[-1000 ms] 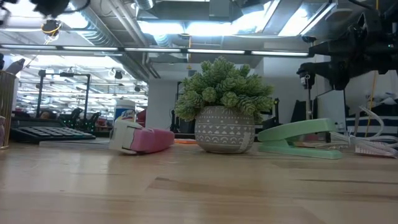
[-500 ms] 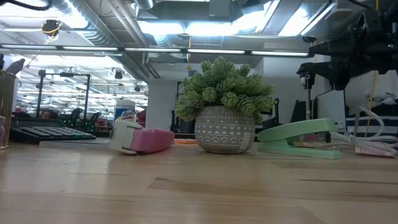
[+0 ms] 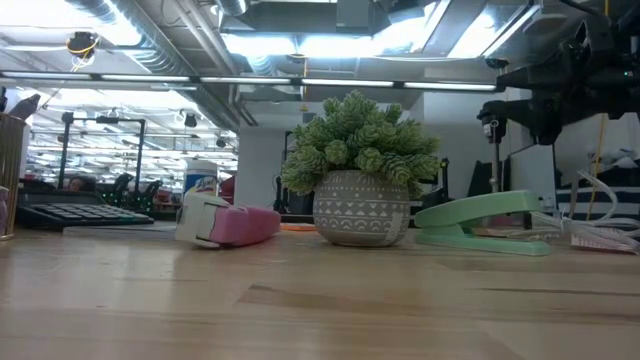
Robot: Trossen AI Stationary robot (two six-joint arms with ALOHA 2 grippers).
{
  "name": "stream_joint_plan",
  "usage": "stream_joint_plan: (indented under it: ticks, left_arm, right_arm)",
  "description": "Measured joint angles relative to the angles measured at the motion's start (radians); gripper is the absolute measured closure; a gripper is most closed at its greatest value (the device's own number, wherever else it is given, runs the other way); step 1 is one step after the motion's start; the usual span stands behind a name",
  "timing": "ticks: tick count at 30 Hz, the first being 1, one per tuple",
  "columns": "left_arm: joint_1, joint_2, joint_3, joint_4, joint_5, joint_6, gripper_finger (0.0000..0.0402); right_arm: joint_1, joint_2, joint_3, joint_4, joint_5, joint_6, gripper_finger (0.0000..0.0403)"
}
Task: Screw lightbulb
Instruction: Insert the lightbulb into the lamp
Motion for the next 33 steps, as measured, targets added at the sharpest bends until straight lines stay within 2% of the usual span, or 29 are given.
stream_joint_plan:
  ticks: [9,14,17,23,29,33]
  left_arm:
    - [-0.007,0.089,-0.001,-0.007,0.000,0.019,0.0400]
    - [-0.007,0.118,-0.004,-0.023,-0.016,0.246,0.0400]
    - [0.003,0.134,-0.004,-0.097,-0.051,0.295,0.0400]
    - [0.049,0.142,-0.004,-0.288,-0.141,0.300,0.0400]
    - [0.084,0.142,-0.004,-0.299,-0.245,0.437,0.0400]
    - [0.110,0.142,-0.004,-0.297,-0.262,0.488,0.0400]
  right_arm:
    - [0.000,0.000,0.000,0.000,0.000,0.000,0.0137]
    - [0.000,0.000,0.000,0.000,0.000,-0.003,0.0137]
    - [0.000,0.000,0.000,0.000,0.000,-0.003,0.0137]
    - [0.000,0.000,0.000,-0.001,0.000,-0.006,0.0137]
    - [0.000,0.000,0.000,-0.016,0.000,-0.007,0.0137]
    - [0.000,0.000,0.001,-0.041,-0.001,-0.007,0.0137]
